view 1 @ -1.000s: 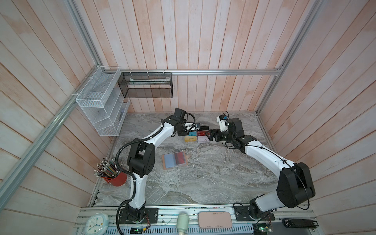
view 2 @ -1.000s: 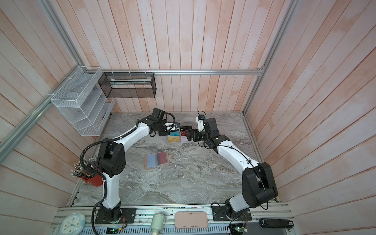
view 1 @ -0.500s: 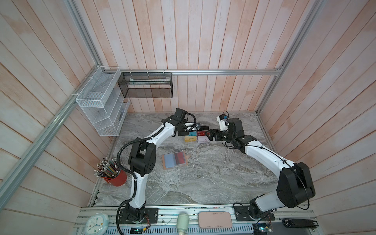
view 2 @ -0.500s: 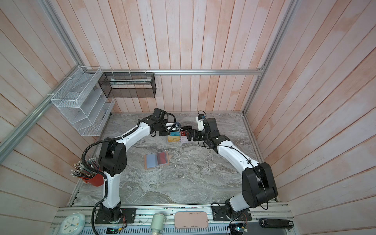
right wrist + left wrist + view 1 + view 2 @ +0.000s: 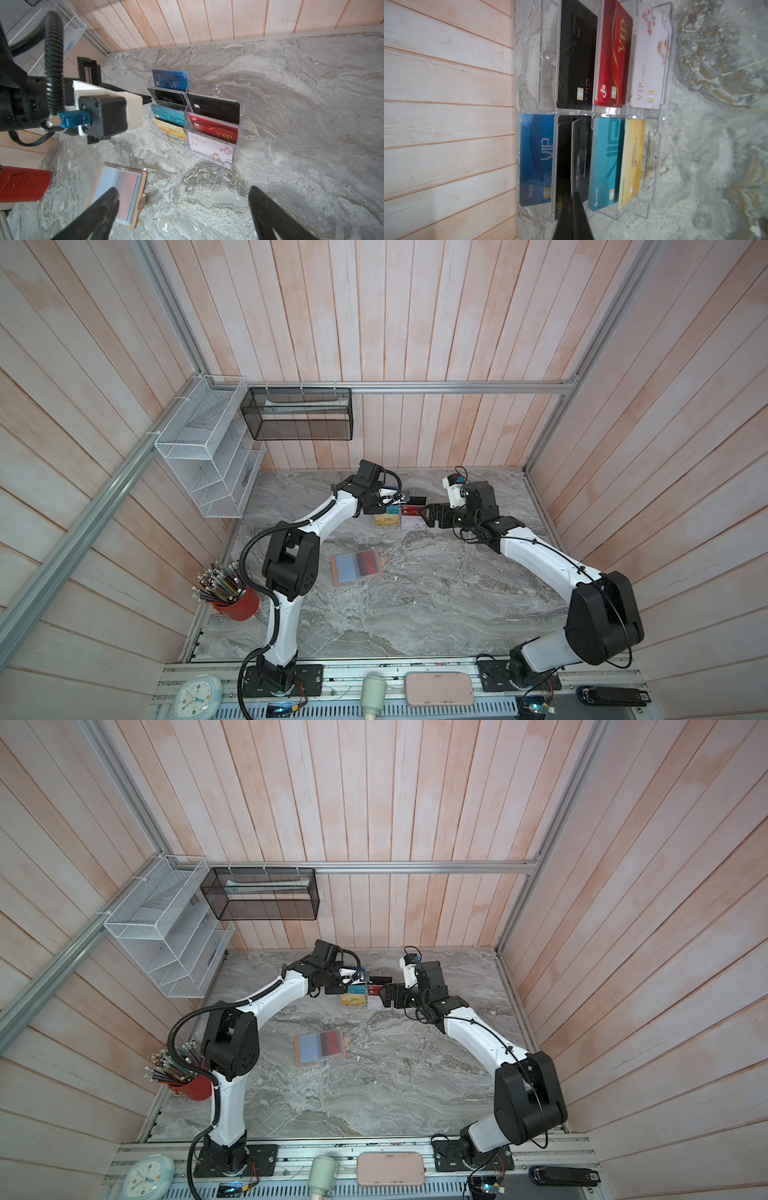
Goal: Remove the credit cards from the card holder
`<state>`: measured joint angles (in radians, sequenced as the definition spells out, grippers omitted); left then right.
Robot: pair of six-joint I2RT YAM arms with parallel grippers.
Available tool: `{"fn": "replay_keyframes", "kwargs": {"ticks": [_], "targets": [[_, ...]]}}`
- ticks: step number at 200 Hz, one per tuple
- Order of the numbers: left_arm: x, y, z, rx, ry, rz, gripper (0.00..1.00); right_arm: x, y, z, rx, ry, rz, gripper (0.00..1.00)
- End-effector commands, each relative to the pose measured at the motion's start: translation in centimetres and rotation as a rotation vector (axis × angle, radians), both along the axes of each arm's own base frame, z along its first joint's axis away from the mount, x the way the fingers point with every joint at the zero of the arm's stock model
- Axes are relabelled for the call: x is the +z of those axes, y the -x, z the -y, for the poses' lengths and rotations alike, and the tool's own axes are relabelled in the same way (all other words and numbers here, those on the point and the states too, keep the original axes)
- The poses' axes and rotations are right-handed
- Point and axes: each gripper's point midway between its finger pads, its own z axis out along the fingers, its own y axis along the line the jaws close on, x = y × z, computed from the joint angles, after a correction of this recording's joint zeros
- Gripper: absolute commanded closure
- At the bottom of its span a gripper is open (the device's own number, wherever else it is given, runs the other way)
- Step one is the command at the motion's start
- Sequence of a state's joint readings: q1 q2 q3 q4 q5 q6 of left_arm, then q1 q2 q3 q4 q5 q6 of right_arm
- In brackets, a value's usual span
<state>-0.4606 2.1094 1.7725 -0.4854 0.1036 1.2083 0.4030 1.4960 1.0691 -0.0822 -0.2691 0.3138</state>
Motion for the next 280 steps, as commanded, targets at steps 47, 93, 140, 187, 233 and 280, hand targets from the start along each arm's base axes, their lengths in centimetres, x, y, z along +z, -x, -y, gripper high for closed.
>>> {"fn": "replay_keyframes", "kwargs": {"ticks": [47,93,140,187,233,280], "targets": [[-1.2,-0.5,0.2,-0.005,-0.018,0.012,0.94,-0.5,0.0,0.3,-0.003,0.011,0.003,0.02],[-1.3,-0.8,0.1,0.002,-0.021,0.020,0.91,-0.6,0.1,0.2,0.001,0.006,0.000,0.02],[-1.1,-1.1,0.1,0.011,-0.014,0.035,0.88,-0.5,0.0,0.1,0.003,0.003,0.000,0.02],[-0.3,-1.6,0.2,0.029,0.011,0.056,0.88,-0.6,0.1,0.1,0.005,-0.002,-0.005,0.02],[5.2,-3.0,0.1,0.112,0.208,0.177,0.72,-0.7,0.2,0.0,0.003,-0.008,-0.011,0.02],[10.5,-2.6,-2.1,0.229,0.443,0.261,0.00,-0.4,-0.1,-0.1,-0.005,-0.014,-0.012,0.02]]}}
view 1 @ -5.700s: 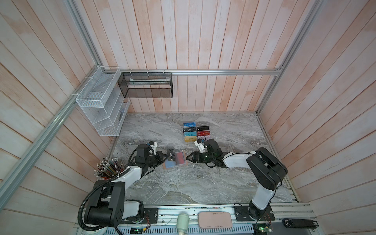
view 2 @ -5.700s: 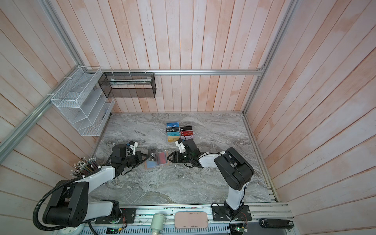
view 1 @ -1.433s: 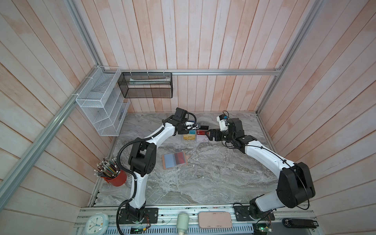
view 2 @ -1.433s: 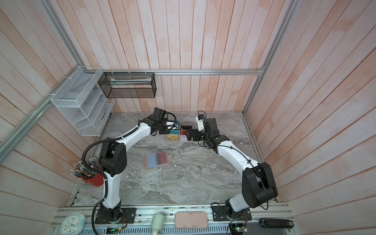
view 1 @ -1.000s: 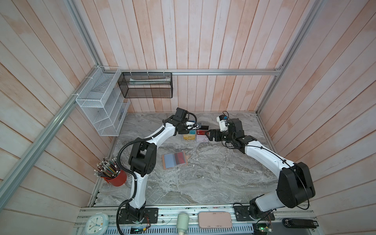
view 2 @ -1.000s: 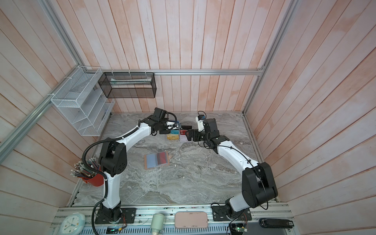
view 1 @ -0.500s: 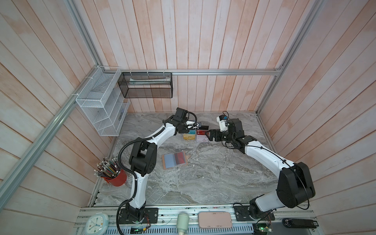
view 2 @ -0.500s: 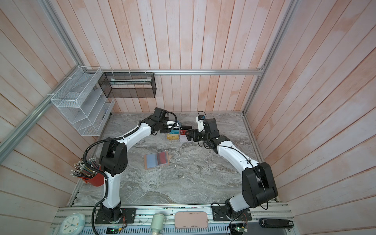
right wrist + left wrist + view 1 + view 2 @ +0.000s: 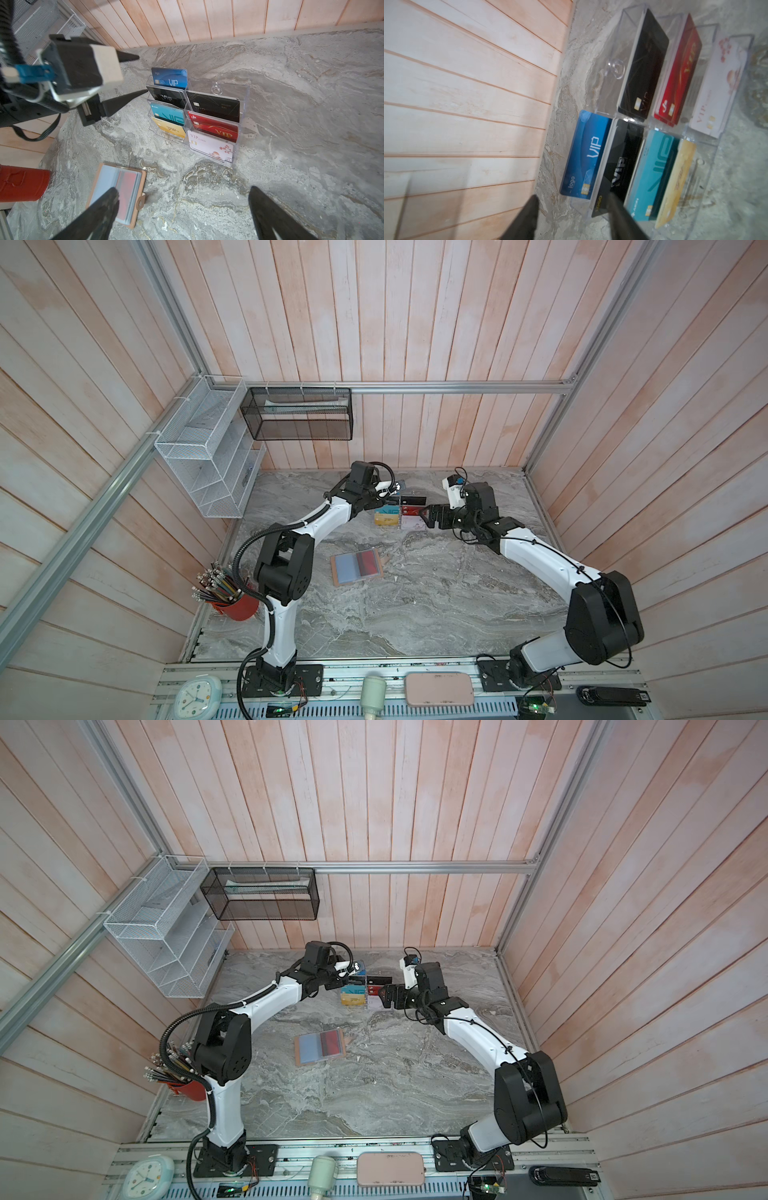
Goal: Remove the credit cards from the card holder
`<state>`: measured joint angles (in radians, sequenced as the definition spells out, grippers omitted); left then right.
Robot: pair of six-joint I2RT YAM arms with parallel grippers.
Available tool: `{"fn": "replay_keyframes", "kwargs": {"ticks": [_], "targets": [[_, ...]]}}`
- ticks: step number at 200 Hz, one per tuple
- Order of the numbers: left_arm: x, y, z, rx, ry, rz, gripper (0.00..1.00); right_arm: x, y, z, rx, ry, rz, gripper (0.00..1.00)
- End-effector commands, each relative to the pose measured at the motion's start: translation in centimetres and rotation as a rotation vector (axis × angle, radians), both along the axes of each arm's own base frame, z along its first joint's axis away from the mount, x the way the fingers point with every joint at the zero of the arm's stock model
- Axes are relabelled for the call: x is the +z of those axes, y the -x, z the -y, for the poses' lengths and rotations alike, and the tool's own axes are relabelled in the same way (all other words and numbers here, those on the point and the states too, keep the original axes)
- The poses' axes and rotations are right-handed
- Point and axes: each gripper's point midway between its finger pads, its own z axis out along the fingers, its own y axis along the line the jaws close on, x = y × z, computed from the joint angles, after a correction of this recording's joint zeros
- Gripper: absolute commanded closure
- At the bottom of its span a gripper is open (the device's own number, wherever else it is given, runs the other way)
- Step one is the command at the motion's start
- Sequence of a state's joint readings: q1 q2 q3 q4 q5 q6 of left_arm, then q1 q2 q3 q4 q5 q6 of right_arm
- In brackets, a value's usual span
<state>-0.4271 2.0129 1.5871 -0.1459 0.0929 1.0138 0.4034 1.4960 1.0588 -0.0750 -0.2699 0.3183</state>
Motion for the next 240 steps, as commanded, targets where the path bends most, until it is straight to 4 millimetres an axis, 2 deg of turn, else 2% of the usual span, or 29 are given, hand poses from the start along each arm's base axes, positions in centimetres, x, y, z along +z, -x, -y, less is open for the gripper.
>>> {"fn": "replay_keyframes", "kwargs": {"ticks": [1,31,47,65,86,116,135,203,240], "targets": [[7.0,-0.4,-0.9,0.064,0.215,0.128,0.00,-0.1,-0.2,-0.1,-0.005,-0.012,-0.007,0.02],[10.8,0.5,-3.8,0.208,0.463,0.138,0.00,0.1,-0.5,-0.2,-0.011,-0.013,-0.009,0.02],[11.9,1.0,-5.7,0.334,0.665,0.071,0.00,0.2,-0.6,-0.3,-0.016,-0.015,-0.010,0.02],[11.4,1.8,-7.3,0.478,0.905,-0.107,0.00,0.3,-0.8,-0.5,-0.019,-0.029,-0.021,0.02],[8.7,2.8,-7.8,0.581,1.134,-0.441,0.00,0.5,-0.8,-0.8,-0.013,-0.041,-0.032,0.02],[3.2,4.0,-7.3,0.716,1.358,-0.963,0.00,0.5,-0.7,-0.8,-0.015,-0.037,-0.039,0.02],[2.2,5.1,-5.1,0.634,1.417,-1.161,0.00,0.2,-0.6,-0.7,-0.021,-0.033,-0.045,0.02],[-0.2,6.5,-1.8,0.642,1.395,-1.310,0.00,-0.7,-0.2,-1.6,0.007,-0.020,-0.064,0.02],[-1.3,6.3,-1.2,0.648,1.405,-1.337,0.00,-1.2,-0.4,-2.0,0.011,-0.023,-0.075,0.02]]}}
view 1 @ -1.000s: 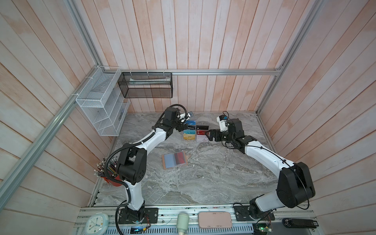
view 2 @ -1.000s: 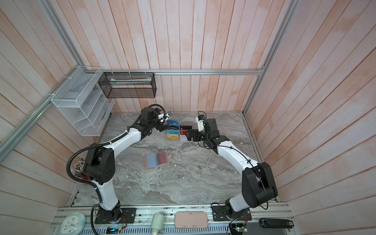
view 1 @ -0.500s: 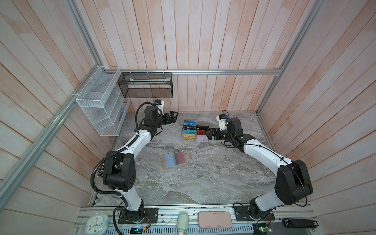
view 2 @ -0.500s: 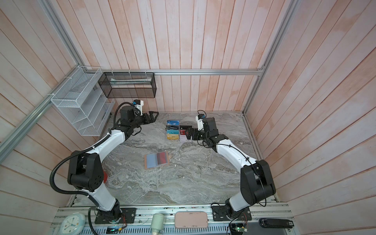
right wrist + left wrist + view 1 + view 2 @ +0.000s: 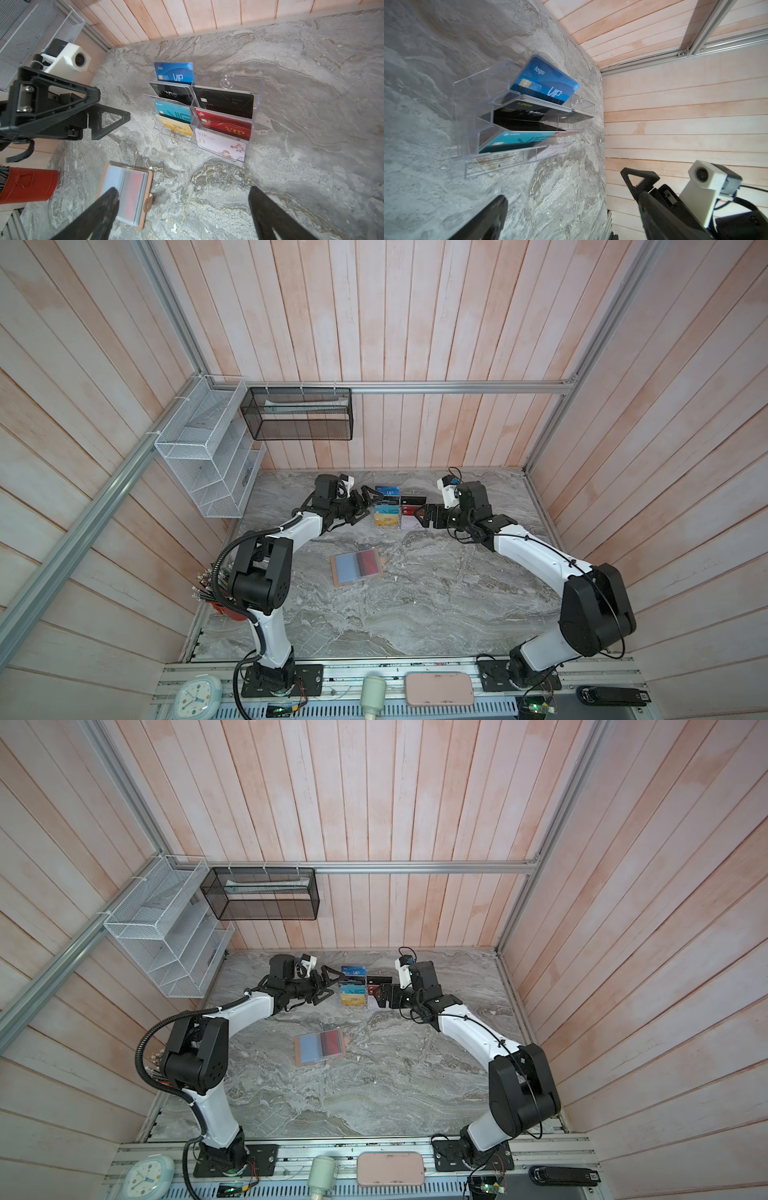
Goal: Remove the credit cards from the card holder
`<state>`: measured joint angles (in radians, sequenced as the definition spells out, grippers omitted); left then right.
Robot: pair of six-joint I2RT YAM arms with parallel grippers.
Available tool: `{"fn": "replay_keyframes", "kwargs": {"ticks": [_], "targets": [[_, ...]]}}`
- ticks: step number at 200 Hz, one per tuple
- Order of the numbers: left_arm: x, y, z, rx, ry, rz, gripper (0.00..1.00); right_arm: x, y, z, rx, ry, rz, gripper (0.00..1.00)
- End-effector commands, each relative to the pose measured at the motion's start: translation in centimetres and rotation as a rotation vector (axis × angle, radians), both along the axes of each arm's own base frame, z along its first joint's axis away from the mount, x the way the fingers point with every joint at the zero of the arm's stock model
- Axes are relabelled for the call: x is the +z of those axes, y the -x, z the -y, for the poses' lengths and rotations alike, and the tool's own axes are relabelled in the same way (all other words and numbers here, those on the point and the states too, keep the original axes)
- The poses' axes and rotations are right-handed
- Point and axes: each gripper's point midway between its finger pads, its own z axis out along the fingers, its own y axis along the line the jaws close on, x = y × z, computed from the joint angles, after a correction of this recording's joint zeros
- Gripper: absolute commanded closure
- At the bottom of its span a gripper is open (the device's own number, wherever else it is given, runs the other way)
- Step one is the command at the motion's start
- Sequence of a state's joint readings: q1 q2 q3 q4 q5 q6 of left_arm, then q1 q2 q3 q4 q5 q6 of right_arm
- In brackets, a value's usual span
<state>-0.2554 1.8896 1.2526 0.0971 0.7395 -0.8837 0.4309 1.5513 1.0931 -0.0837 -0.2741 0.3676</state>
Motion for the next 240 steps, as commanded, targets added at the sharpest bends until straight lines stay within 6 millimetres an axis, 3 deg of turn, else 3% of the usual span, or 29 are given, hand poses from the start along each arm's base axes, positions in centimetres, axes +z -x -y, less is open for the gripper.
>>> {"fn": "replay_keyframes", "kwargs": {"ticks": [1,86,146,240], "targets": [[-0.3,-0.3,0.5,-0.011,0.043,-0.011,0.00,-0.1,-0.2,-0.5,0.008,-0.003,-0.017,0.02],[0.4,-4.3,1.1,0.014,0.060,0.025,0.00,0.3,0.0,0.0,-0.011,0.016,0.002,0.02],[-0.8,-5.4,1.8,0.010,0.055,0.017,0.00,-0.2,0.0,0.0,-0.011,0.020,-0.005,0.02],[-0.6,-6.2,3.7,-0.003,0.044,0.048,0.00,-0.7,0.4,0.1,-0.007,0.015,-0.013,0.02]]}}
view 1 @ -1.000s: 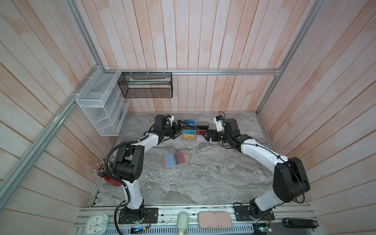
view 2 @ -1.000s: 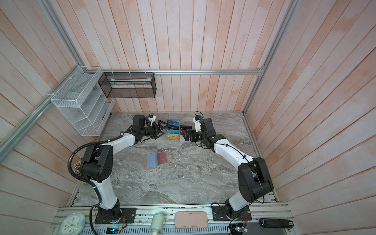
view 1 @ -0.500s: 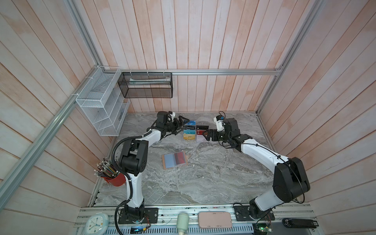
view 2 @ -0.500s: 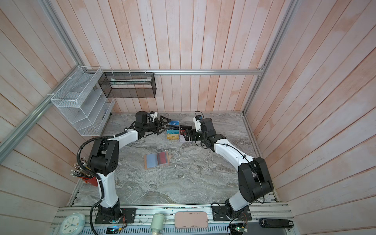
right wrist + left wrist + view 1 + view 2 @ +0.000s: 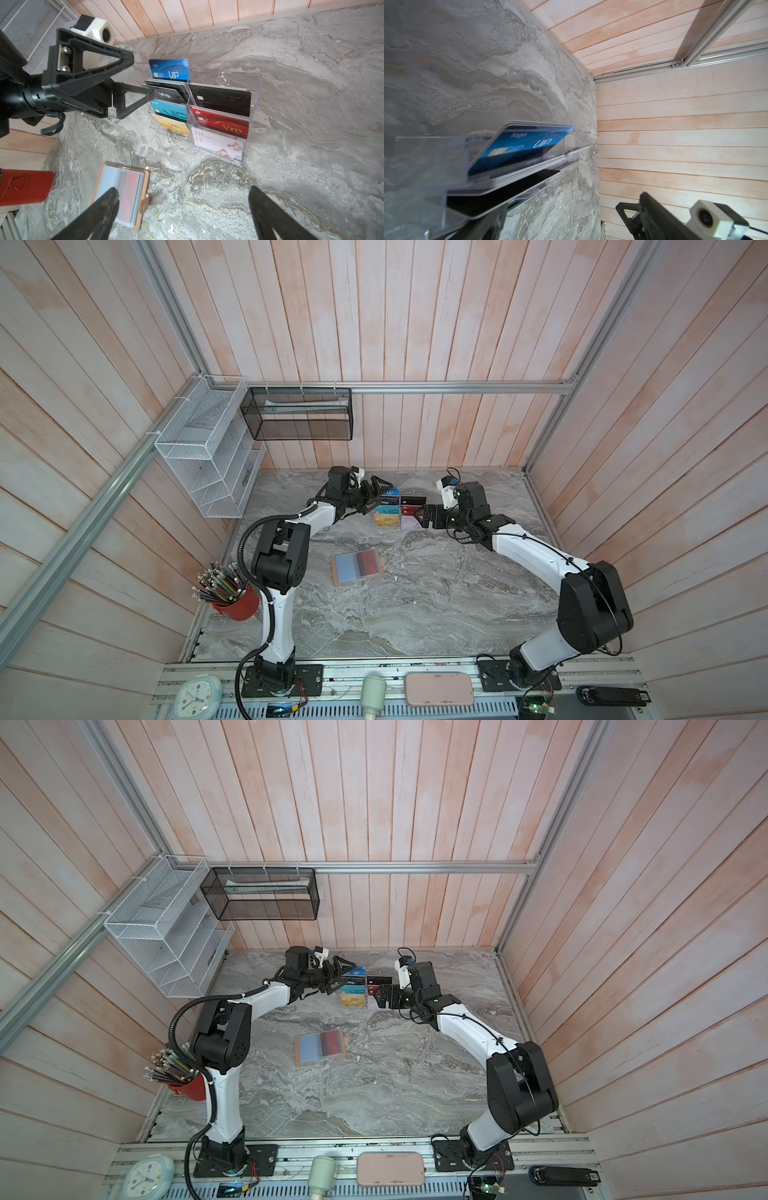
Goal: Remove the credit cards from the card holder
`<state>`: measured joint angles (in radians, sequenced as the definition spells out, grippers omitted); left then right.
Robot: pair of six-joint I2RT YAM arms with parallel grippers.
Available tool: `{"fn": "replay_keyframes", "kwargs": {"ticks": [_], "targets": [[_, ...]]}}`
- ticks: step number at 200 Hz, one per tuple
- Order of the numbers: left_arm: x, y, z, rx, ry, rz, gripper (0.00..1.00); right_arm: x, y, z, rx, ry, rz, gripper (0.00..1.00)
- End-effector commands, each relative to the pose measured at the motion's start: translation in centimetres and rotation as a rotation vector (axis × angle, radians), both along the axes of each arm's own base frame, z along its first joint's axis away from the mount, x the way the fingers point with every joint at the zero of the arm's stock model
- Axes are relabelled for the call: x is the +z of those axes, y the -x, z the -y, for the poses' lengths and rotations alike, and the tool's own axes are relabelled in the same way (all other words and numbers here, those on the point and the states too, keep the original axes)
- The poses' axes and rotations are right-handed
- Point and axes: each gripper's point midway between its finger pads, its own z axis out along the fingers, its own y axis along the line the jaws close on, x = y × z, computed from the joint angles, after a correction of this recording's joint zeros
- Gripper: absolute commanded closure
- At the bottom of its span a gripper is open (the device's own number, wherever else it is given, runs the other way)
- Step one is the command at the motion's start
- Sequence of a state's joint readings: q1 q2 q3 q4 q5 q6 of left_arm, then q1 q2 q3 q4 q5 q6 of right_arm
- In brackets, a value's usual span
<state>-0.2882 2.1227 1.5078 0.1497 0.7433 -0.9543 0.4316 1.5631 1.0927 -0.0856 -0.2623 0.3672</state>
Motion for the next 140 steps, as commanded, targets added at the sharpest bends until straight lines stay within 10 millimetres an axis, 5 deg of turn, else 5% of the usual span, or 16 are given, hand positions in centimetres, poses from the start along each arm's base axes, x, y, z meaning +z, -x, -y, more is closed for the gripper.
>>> {"fn": "replay_keyframes", "kwargs": {"ticks": [1,80,140], "targets": [[0.2,-0.9,0.3,0.009,-0.009,0.035,0.00,0.0,0.5,0.0,0.002,0.002,-0.003,0.02],[0.2,-1.6,0.3,0.019,-0.032,0.050,0.00,-0.4,0.7,0.1,-0.001,0.004,-0.006,0.02],[1.2,0.7,0.1,-0.020,-0.038,0.062,0.00,-0.5,0.5,-0.2,0.004,-0.008,-0.011,0.02]]}}
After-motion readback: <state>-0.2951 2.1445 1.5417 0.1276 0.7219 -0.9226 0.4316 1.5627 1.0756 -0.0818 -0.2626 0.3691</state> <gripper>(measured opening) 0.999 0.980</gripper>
